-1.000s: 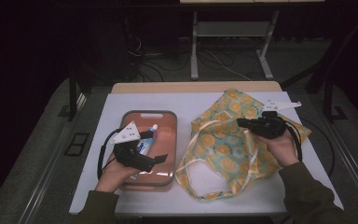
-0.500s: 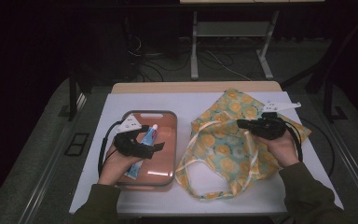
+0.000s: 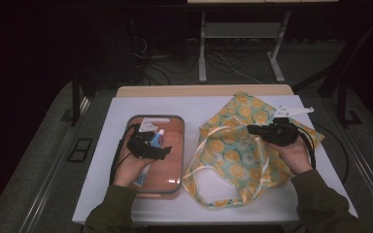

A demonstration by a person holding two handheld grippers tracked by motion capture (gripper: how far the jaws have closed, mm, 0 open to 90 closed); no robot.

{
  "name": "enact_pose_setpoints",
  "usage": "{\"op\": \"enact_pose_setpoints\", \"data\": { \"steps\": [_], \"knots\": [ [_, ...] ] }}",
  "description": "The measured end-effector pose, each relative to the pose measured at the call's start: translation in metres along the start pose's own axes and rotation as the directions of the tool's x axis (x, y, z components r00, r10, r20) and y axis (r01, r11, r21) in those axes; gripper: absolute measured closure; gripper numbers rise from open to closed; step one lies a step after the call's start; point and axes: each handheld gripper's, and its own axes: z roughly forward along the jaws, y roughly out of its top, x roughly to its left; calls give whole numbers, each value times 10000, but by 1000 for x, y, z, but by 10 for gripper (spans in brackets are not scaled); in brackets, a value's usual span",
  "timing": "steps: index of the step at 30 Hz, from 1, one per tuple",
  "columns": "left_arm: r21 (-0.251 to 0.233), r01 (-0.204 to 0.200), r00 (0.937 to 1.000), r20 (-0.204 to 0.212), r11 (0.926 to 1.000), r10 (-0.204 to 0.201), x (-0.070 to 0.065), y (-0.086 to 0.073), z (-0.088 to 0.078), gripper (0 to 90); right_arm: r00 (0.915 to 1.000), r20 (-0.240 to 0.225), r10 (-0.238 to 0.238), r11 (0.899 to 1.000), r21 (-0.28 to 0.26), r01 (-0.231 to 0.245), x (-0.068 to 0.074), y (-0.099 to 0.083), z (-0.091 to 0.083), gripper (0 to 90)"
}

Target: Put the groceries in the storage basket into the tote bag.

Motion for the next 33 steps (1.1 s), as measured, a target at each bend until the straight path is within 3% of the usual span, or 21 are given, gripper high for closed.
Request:
{"op": "enact_pose_setpoints", "data": {
  "steps": [4,10,16,20,26,28,30,33],
  "knots": [
    [263,356,9993,-145,9990,-352,3,-2,5,41,10000,6,2,10000,4,-2,0,0,0,897],
    [952,497,9987,-129,9942,-487,5,-4,13,49,10000,-5,-33,10000,-15,33,1,0,0,897],
    [1799,593,9981,-270,9819,-554,4,-6,21,28,10000,-22,-24,10000,-14,24,1,-1,0,897],
    [2029,569,9983,36,9776,-589,3,-6,21,94,10000,-37,-69,10000,-60,69,1,0,0,897],
    [2673,395,9988,-389,9628,-302,-1,-9,26,201,10000,-57,-76,10000,-41,75,2,0,0,897],
    [2602,507,9976,-597,9642,-363,-2,-8,25,283,9999,-48,-98,10000,-17,98,2,0,1,897],
    [2491,654,9967,-630,9663,-512,-1,-7,22,432,9999,-55,-97,10000,-11,97,2,-1,1,897],
    [2525,403,9983,-502,9667,-285,-4,-7,22,492,9999,-64,-102,9999,-8,102,2,-1,1,897]
  ]
}}
